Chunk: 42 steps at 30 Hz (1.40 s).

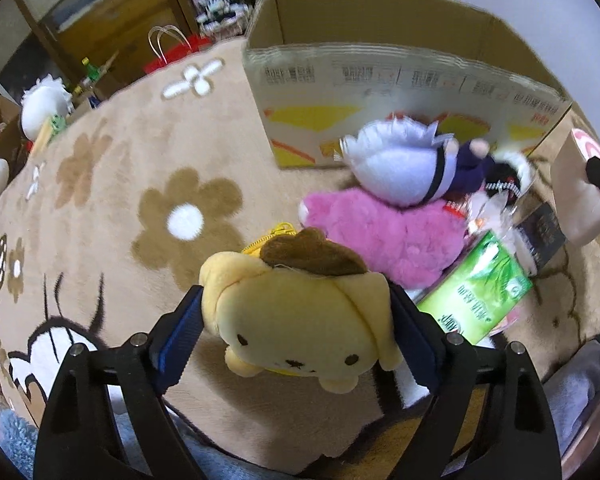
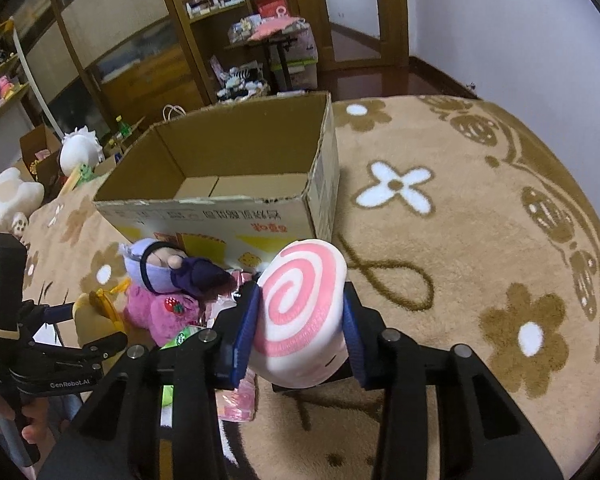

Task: Organize soft objects
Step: 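Lift the yellow dog plush and pink swirl squishy over the cardboard box with both tools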

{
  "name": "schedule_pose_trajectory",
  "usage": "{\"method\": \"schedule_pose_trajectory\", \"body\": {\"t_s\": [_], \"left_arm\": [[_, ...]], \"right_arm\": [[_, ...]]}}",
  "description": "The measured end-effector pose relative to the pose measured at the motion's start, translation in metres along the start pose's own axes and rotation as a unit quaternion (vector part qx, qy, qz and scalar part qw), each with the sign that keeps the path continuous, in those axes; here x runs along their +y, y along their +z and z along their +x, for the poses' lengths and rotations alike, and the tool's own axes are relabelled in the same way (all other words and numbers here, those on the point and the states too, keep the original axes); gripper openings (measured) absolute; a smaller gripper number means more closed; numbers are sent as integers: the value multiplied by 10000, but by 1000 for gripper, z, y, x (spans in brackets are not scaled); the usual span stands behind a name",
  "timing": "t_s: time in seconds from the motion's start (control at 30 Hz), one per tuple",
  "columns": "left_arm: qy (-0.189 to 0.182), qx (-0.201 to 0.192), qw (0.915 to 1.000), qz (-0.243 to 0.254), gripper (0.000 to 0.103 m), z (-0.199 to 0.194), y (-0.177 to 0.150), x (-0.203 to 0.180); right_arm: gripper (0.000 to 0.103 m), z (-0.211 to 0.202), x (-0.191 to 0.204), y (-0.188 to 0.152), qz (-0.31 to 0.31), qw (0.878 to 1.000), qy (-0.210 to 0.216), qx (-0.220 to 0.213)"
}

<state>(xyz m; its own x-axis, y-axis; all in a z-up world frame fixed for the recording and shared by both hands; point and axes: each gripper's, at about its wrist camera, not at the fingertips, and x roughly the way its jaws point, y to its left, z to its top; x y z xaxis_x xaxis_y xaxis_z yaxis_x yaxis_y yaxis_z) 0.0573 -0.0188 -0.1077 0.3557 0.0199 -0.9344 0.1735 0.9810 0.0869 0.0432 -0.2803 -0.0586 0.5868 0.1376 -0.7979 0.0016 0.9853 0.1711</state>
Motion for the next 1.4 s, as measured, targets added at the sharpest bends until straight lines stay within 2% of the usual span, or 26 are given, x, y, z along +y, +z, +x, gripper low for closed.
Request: {"method": "schedule_pose_trajectory", "body": {"t_s": [0.17, 0.4, 0.53, 0.77, 1.0, 1.4], "left_arm": [[85, -596, 9981, -118, 87, -27, 5, 4], [138, -1556, 9871, -355, 87, -76, 14, 14], [113, -2023, 9781, -481, 87, -102, 21, 28], [226, -2811, 9575, -608, 87, -148, 34, 43], [323, -3062, 9494, -613, 88, -159, 55, 48], [400, -3245, 9440, -447, 88, -144, 95, 30]], "right_arm": [[42, -26, -2, 4, 28, 9987, -28, -499], [42, -55, 1, 11, 2, 9930, 51, -1179], [42, -68, 6, 14, -67, 9899, 43, -1414], [42, -89, 10, 23, -127, 9834, 121, -1805], [42, -94, 17, 43, -188, 9767, 174, -2129], [42, -78, 20, 70, -455, 9722, 124, -2292]]}}
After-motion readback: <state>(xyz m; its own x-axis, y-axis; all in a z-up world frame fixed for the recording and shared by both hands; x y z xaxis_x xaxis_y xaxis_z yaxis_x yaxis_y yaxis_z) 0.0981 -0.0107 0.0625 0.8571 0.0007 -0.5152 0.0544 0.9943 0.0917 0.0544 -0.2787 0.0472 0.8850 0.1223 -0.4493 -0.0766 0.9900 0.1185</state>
